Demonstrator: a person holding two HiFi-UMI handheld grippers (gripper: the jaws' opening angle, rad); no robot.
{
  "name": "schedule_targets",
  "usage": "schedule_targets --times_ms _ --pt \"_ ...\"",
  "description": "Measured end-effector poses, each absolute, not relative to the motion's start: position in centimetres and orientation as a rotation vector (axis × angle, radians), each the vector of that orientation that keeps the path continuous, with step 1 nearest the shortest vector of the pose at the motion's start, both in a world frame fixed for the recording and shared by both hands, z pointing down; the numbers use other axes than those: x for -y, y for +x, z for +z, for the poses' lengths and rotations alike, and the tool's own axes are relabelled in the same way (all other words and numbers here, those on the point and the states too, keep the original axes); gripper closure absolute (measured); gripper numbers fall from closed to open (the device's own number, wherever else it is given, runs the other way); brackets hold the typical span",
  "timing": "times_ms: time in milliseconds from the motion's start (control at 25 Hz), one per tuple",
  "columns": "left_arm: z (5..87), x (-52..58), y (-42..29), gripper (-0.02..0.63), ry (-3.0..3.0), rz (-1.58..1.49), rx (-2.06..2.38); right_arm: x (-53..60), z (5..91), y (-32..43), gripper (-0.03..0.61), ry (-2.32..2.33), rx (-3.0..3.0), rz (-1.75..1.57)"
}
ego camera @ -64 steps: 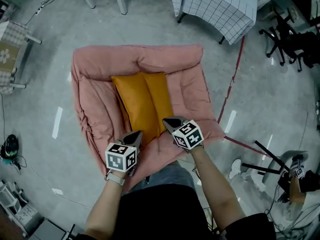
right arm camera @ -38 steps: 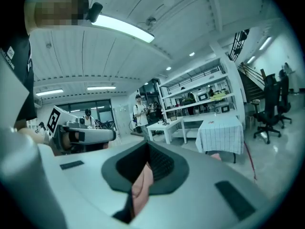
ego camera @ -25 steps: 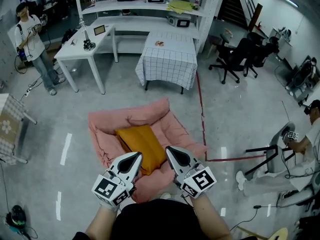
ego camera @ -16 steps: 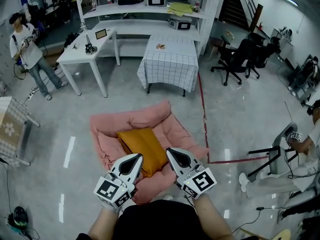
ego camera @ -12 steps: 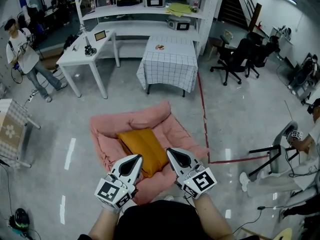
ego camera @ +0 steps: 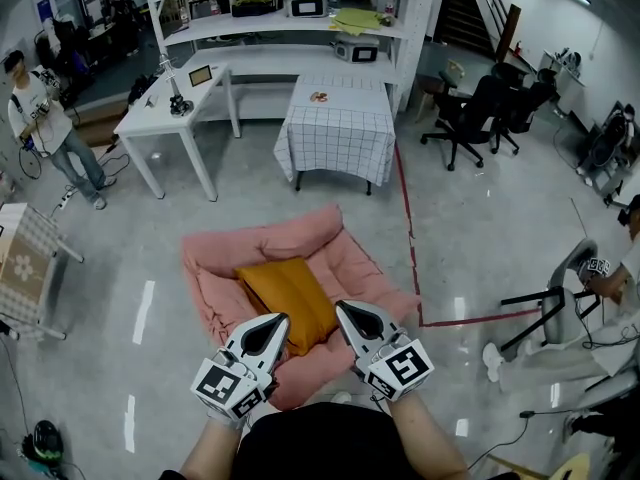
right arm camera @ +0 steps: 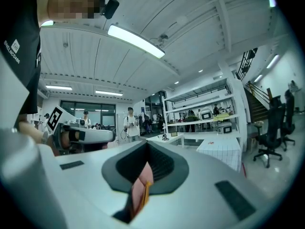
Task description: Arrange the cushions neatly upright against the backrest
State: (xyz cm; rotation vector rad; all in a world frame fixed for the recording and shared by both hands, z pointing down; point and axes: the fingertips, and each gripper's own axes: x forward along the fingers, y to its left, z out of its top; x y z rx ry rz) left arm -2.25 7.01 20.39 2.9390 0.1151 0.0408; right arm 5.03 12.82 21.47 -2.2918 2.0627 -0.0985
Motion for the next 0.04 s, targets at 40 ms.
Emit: schedule_targets --times_ms 40 --pt "20.33 -7.14 -2.27 0.601 2.937 0.042 -0.123 -12.86 21.44 5.02 0.571 -2.293 -2.063 -0.1"
